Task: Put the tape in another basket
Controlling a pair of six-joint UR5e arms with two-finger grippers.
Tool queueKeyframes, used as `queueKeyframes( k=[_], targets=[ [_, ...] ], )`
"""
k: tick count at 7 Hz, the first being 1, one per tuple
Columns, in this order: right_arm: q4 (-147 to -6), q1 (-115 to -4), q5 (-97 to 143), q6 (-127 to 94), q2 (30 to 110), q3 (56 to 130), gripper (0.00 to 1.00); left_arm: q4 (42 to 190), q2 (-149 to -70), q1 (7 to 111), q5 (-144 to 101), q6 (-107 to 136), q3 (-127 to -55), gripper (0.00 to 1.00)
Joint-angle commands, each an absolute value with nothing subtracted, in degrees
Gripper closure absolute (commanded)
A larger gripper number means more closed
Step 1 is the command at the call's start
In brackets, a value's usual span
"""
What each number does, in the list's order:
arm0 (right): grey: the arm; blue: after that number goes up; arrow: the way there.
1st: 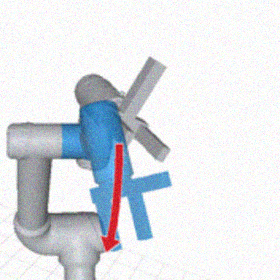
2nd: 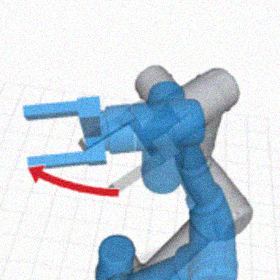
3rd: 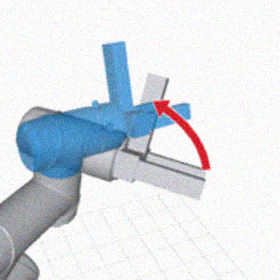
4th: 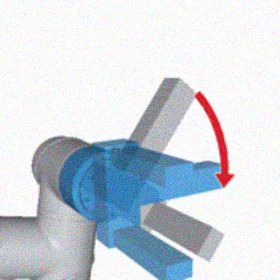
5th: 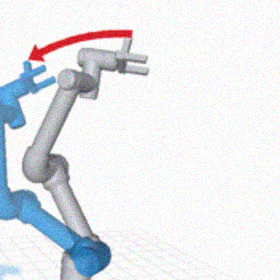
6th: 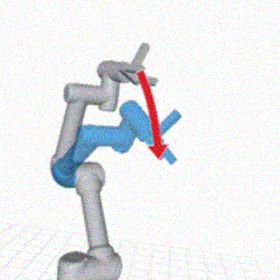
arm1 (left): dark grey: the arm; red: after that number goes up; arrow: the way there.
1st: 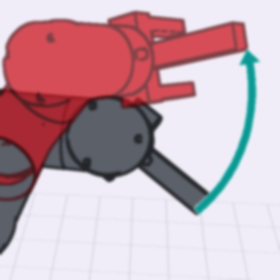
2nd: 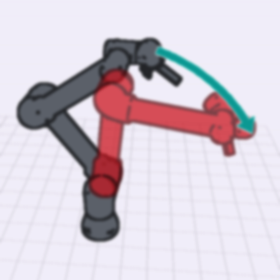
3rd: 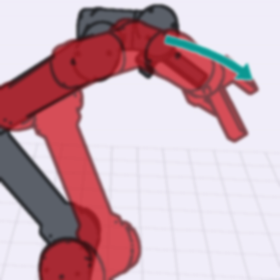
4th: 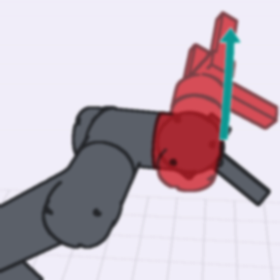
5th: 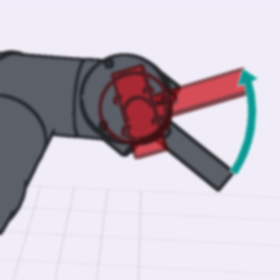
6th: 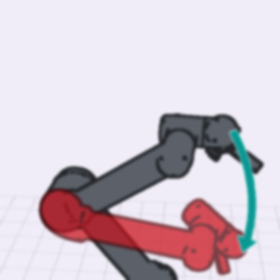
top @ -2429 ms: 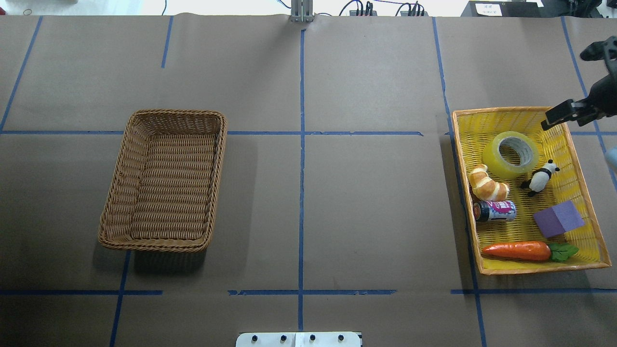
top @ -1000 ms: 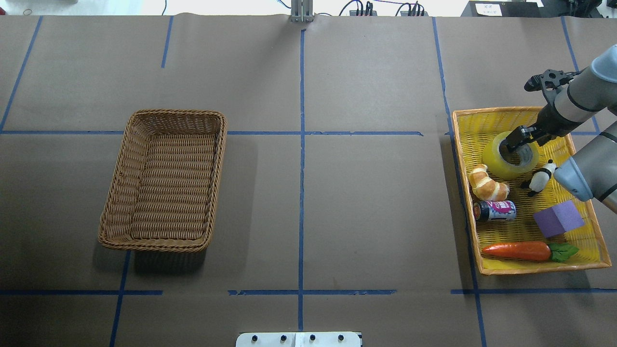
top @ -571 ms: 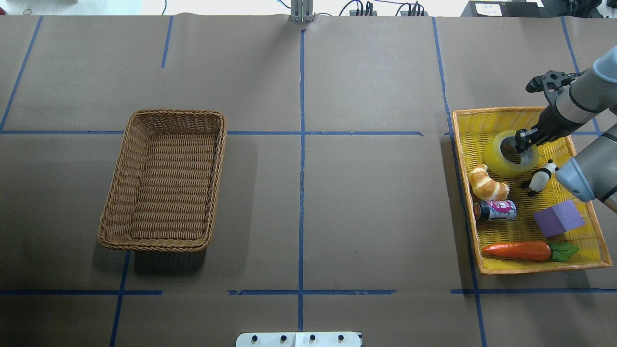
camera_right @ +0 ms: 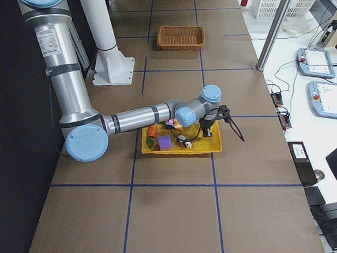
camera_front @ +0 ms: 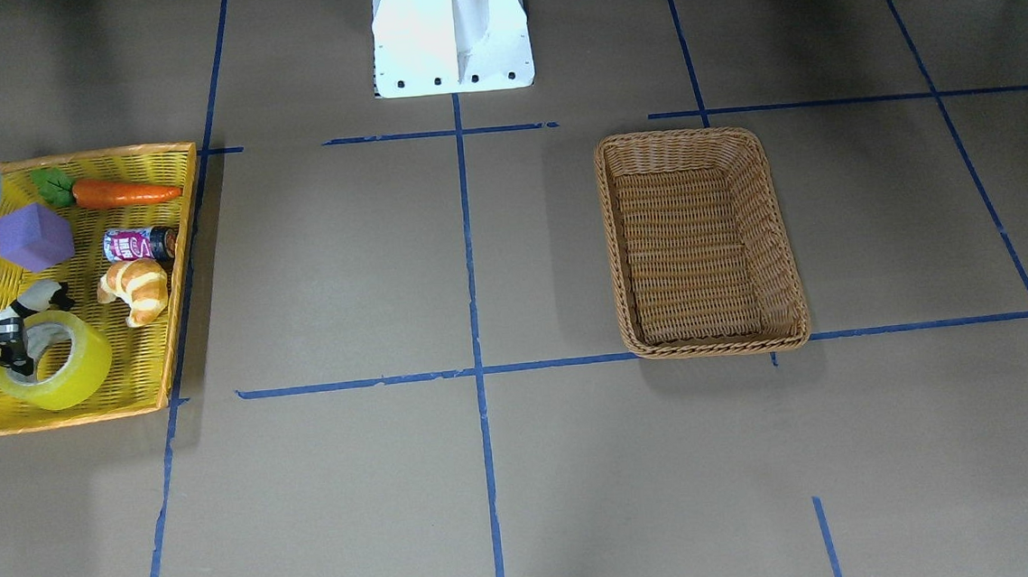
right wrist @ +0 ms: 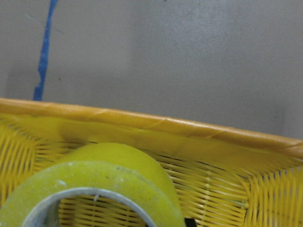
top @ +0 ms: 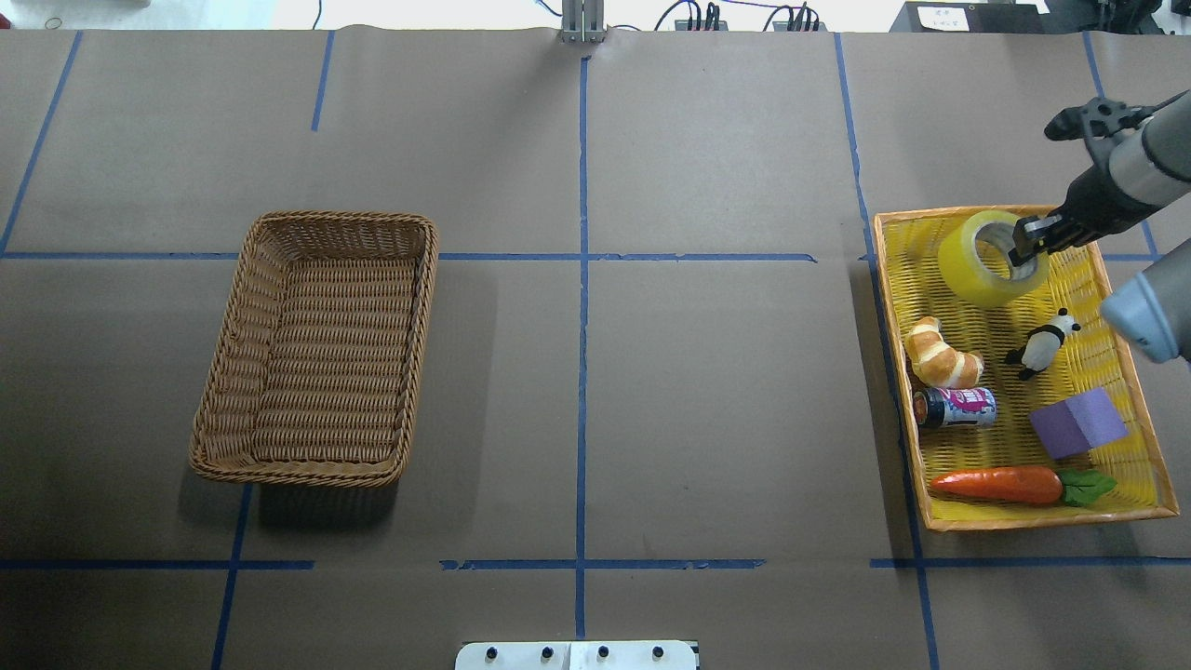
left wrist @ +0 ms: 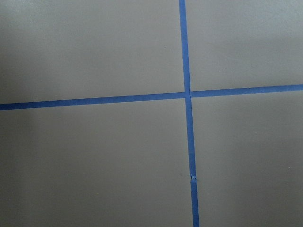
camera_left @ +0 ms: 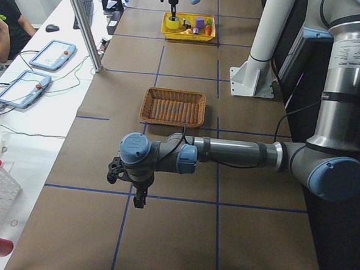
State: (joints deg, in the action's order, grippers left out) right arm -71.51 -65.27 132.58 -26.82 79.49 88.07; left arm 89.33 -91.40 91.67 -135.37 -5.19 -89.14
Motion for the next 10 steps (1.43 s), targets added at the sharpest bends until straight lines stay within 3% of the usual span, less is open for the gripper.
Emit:
queueKeyframes(
  k=[1, 6, 10],
  targets=[
    [-71.5, -69.9, 141.2, -26.9, 79.4, 89.9, 1.0, 89.4, -91.3, 91.7, -135.4, -5.2, -89.3, 0.0],
    [-65.4, -68.1, 148.5, -41.1, 77.2, 92.5, 1.0, 91.8, -95.4, 87.4, -140.2, 5.7, -92.8, 0.0],
    [-40.9, -54.8, 140.9, -78.1, 73.1, 93.3, 1.0, 115.6, -96.8, 72.1, -140.4, 46.6, -96.2, 0.0]
  ],
)
